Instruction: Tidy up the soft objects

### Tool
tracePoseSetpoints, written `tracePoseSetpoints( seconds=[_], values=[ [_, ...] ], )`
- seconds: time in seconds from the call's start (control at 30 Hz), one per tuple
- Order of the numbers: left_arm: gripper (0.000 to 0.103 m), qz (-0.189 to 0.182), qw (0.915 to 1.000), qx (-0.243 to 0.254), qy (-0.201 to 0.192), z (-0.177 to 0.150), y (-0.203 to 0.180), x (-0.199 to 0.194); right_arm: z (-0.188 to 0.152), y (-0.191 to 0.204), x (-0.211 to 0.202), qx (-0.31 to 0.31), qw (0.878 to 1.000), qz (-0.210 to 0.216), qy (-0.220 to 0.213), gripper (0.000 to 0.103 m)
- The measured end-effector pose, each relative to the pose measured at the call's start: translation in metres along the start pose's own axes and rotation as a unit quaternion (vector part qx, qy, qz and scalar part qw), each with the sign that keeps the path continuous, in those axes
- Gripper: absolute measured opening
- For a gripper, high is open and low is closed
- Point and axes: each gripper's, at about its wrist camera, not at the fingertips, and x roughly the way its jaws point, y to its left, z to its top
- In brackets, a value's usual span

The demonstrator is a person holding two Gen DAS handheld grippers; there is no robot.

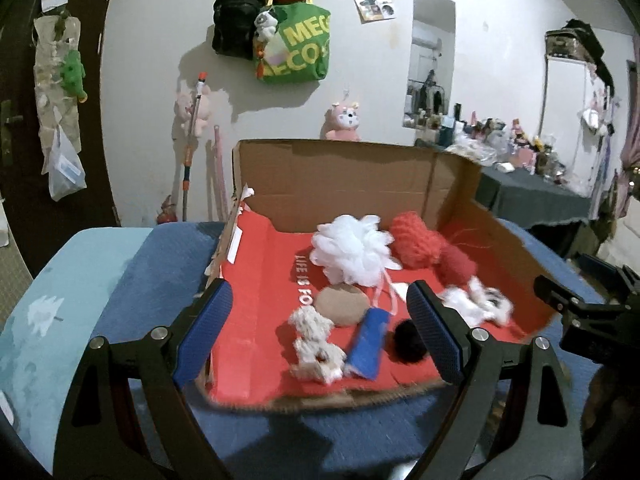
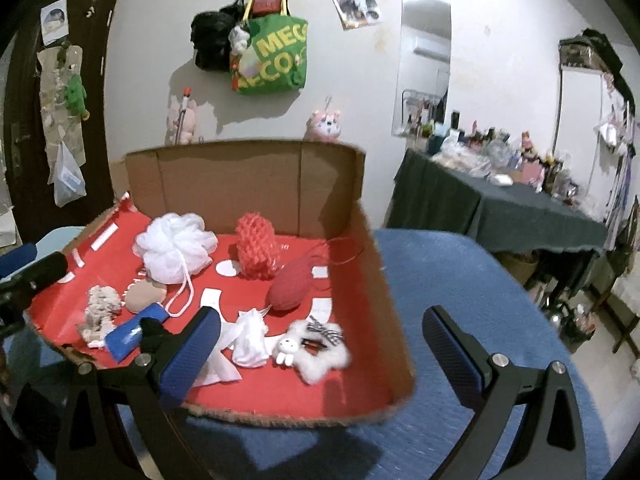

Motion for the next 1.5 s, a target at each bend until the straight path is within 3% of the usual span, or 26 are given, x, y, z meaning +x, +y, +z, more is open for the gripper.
tracePoseSetpoints(
  seconds=[0.07, 0.17, 0.3, 0.47, 0.73, 0.93, 1.03, 1.5],
  values=[
    [0.090, -0.005, 1.0000, -0.002, 0.000, -0.002, -0.005, -0.022, 0.001, -0.001, -0.017, -0.001, 1.000, 0.003, -0.008, 0.103],
    [0.101, -0.006, 1.0000, -0.006, 0.001, -0.009, -0.014, -0.051, 0.000, -0.001, -0.046, 0.001, 1.000, 0.019, -0.012, 0.103],
    [0.101, -0.017, 0.9995, -0.006, 0.024, -0.026, -0.026, -0.079, -0.012, 0.001, -0.083, 0.003, 0.999, 0.034, -0.005, 0.103],
    [0.101, 0.009, 0.9973, 0.015, 0.071, -0.059, -0.042, -0.091, -0.041, 0.004, -0.105, 0.004, 0.998, 0.045, 0.041, 0.103],
    [0.101, 0.038, 0.9891, 0.016, 0.142, -0.116, -0.048, -0.068, -0.091, 0.012, -0.094, -0.003, 0.993, 0.047, 0.105, 0.103],
    [0.102, 0.066, 0.9803, 0.004, 0.186, -0.139, -0.044, -0.041, -0.118, 0.014, -0.067, -0.012, 0.987, 0.041, 0.156, 0.103],
    [0.103, 0.069, 0.9815, -0.001, 0.179, -0.145, -0.043, -0.039, -0.127, 0.013, -0.057, -0.011, 0.984, 0.041, 0.172, 0.103],
    [0.103, 0.076, 0.9815, -0.013, 0.175, -0.142, -0.041, -0.032, -0.127, 0.012, -0.055, -0.002, 0.985, 0.043, 0.167, 0.103]
  ],
)
